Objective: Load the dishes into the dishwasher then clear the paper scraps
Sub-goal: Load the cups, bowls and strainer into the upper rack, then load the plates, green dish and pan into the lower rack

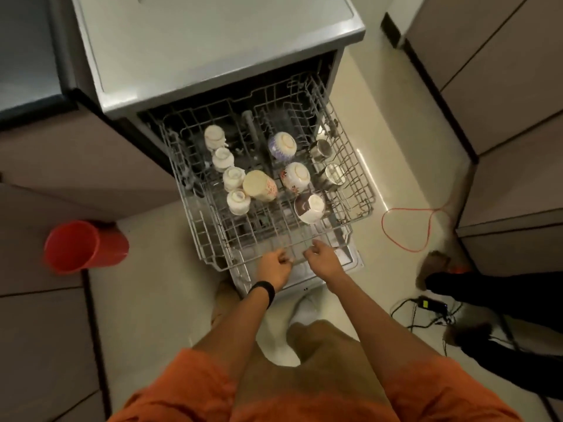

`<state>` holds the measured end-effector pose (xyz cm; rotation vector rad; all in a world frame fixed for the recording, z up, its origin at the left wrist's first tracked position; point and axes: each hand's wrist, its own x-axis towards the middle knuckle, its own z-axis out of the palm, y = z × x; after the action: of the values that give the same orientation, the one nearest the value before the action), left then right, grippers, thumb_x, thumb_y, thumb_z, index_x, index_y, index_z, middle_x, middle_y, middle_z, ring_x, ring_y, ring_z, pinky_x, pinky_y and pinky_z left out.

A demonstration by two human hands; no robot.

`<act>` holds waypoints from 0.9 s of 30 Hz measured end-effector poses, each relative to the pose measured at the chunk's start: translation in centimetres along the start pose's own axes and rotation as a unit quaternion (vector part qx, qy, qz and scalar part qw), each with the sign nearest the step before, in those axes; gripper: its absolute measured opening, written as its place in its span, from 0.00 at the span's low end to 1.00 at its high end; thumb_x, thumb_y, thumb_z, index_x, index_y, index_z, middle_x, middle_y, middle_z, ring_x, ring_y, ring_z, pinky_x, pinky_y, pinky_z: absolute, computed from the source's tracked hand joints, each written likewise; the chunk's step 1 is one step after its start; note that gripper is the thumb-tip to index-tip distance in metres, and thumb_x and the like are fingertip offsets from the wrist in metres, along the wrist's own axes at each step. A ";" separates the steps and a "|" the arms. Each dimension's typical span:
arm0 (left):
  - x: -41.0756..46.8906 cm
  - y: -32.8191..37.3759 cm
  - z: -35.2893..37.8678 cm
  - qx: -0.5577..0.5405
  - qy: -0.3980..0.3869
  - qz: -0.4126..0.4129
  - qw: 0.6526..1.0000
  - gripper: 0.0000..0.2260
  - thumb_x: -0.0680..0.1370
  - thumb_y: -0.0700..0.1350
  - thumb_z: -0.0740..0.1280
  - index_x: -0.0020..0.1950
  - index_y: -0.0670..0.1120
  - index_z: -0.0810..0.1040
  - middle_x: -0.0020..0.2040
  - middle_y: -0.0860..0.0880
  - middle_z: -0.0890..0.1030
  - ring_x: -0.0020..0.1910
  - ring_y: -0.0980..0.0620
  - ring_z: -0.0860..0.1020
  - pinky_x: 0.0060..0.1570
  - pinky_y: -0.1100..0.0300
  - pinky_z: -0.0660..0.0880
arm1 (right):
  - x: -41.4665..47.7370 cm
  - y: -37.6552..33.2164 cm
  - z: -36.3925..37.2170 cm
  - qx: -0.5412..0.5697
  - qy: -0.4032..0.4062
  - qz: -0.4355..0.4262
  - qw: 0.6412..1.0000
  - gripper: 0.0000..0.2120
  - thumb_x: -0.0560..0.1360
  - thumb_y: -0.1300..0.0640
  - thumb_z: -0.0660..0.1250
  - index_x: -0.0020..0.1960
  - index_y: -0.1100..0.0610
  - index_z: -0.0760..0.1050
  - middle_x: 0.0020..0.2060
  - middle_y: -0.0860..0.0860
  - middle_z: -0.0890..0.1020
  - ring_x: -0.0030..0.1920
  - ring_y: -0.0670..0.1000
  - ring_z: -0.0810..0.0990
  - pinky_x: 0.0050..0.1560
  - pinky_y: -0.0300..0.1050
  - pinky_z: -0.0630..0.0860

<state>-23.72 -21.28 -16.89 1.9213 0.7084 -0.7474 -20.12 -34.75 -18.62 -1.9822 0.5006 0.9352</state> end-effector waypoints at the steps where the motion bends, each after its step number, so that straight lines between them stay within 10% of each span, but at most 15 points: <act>1: 0.2 -0.2 0.4 -0.017 -0.002 -0.019 1.000 0.03 0.80 0.40 0.67 0.49 0.48 0.79 0.49 0.46 0.81 0.51 0.45 0.79 0.53 0.57 0.73 | 0.4 0.1 0.3 0.001 -0.009 0.004 1.000 0.29 0.81 0.56 0.63 0.79 0.61 0.60 0.67 0.57 0.76 0.64 0.55 0.75 0.71 0.54 0.70; 5: 1.4 -1.4 1.5 -0.078 0.006 -0.082 0.994 0.14 0.79 0.39 0.67 0.39 0.52 0.67 0.40 0.51 0.73 0.46 0.47 0.73 0.52 0.55 0.71 | 2.1 0.9 1.3 0.013 -0.037 0.018 0.999 0.31 0.81 0.59 0.63 0.80 0.63 0.57 0.56 0.57 0.79 0.57 0.55 0.77 0.67 0.58 0.73; 10: 2.6 -2.3 2.1 -0.185 0.006 -0.097 0.978 0.15 0.78 0.34 0.66 0.63 0.44 0.75 0.56 0.46 0.78 0.59 0.46 0.76 0.65 0.51 0.72 | 3.1 1.0 1.4 -0.007 -0.047 0.001 0.999 0.27 0.79 0.60 0.65 0.76 0.63 0.63 0.70 0.58 0.73 0.67 0.59 0.75 0.69 0.60 0.71; 18: 2.4 -1.2 1.9 -0.304 0.020 -0.095 0.948 0.28 0.76 0.26 0.62 0.76 0.40 0.68 0.74 0.45 0.71 0.74 0.47 0.68 0.72 0.51 0.68 | 4.3 -1.1 1.4 -0.015 -0.048 0.013 0.999 0.24 0.76 0.66 0.65 0.72 0.65 0.67 0.68 0.58 0.74 0.65 0.59 0.76 0.64 0.52 0.75; 27: 8.7 2.1 -3.6 -0.322 0.023 -0.064 0.944 0.30 0.80 0.31 0.59 0.81 0.44 0.56 0.56 0.46 0.81 0.39 0.54 0.73 0.38 0.62 0.73 | 10.8 -8.4 1.2 -0.058 -0.057 -0.042 0.996 0.13 0.77 0.71 0.61 0.61 0.63 0.73 0.56 0.58 0.81 0.50 0.53 0.78 0.42 0.41 0.76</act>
<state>-15.79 -17.41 -20.85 1.3050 0.9741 -0.4648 -8.29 -29.12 -22.85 -2.0230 0.3024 1.0391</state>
